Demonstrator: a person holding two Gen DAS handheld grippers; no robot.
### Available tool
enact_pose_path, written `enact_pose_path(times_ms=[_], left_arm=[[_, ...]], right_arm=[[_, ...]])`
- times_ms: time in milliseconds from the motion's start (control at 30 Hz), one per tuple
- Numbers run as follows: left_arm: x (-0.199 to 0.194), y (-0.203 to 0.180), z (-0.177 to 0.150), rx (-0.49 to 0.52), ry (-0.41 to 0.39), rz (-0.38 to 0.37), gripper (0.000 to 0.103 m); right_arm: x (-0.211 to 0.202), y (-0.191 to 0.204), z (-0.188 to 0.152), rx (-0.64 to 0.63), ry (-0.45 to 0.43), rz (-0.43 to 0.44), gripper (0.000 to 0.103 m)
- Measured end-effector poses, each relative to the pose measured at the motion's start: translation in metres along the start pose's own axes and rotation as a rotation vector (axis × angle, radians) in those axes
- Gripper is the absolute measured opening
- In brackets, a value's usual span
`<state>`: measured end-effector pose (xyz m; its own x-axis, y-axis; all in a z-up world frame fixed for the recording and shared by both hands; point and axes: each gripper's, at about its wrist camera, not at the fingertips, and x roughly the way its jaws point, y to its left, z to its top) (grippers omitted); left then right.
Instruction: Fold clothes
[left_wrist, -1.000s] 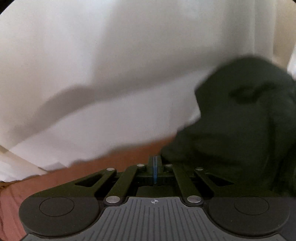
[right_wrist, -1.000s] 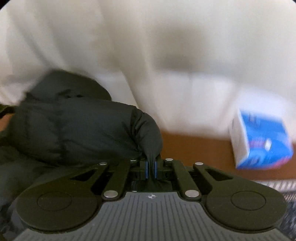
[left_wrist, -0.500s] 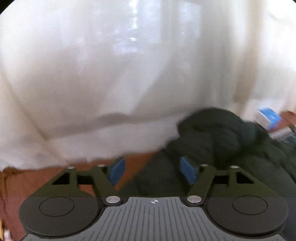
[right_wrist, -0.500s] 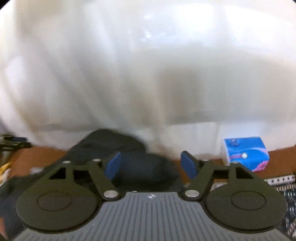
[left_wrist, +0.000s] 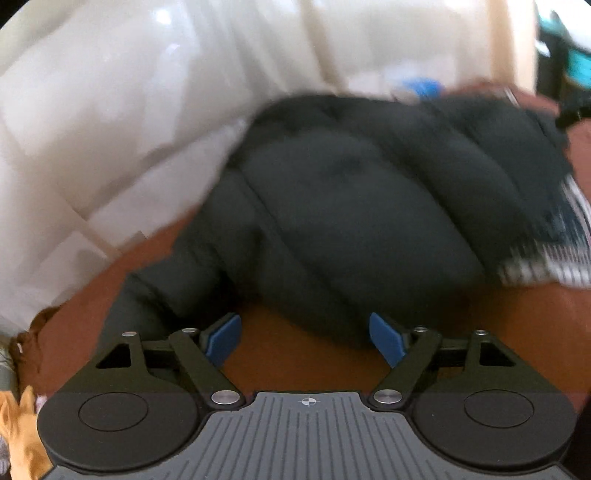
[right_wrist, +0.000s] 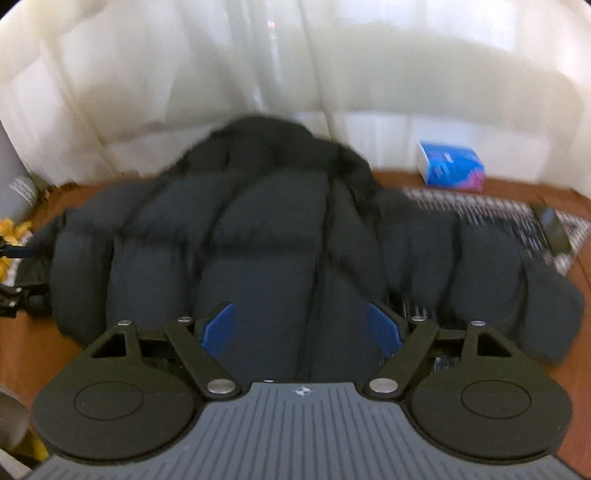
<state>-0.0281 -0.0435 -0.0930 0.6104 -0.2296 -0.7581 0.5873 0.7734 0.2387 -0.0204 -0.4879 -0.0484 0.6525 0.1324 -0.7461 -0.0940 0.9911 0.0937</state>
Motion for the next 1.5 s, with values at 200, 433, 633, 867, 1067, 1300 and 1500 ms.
enact_pose_path(times_ms=[200,433,633,867,1067,1300,1500], left_arm=[[0.012,-0.050,-0.023,-0.057,-0.006,-0.008,0.086],[0.064,-0.071,-0.002,-0.231,-0.002,0.234,0.084],[0.057,-0.035,0.044,-0.352,-0.100,0.337,0.085],[0.050,0.002,0.098,-0.411,-0.195,0.347,0.068],[0.019,0.030,0.132,-0.430,-0.268,0.329,0.032],[-0.048,0.052,0.144,-0.357,-0.343,0.261,0.027],[-0.040,0.026,0.116,-0.138,-0.186,0.218,0.046]], right_arm=[[0.007,0.029,-0.066,-0.113,0.084,-0.104,0.081],[0.055,0.033,-0.096,-0.200,0.100,-0.176,0.081],[0.084,0.028,-0.086,-0.176,0.015,-0.194,0.081],[0.066,0.000,-0.014,-0.055,-0.108,-0.119,0.029],[0.018,-0.018,0.050,0.030,-0.212,-0.003,0.018],[-0.052,-0.021,0.076,-0.014,-0.248,0.147,0.017],[-0.052,-0.026,0.058,-0.005,-0.177,0.144,0.017]])
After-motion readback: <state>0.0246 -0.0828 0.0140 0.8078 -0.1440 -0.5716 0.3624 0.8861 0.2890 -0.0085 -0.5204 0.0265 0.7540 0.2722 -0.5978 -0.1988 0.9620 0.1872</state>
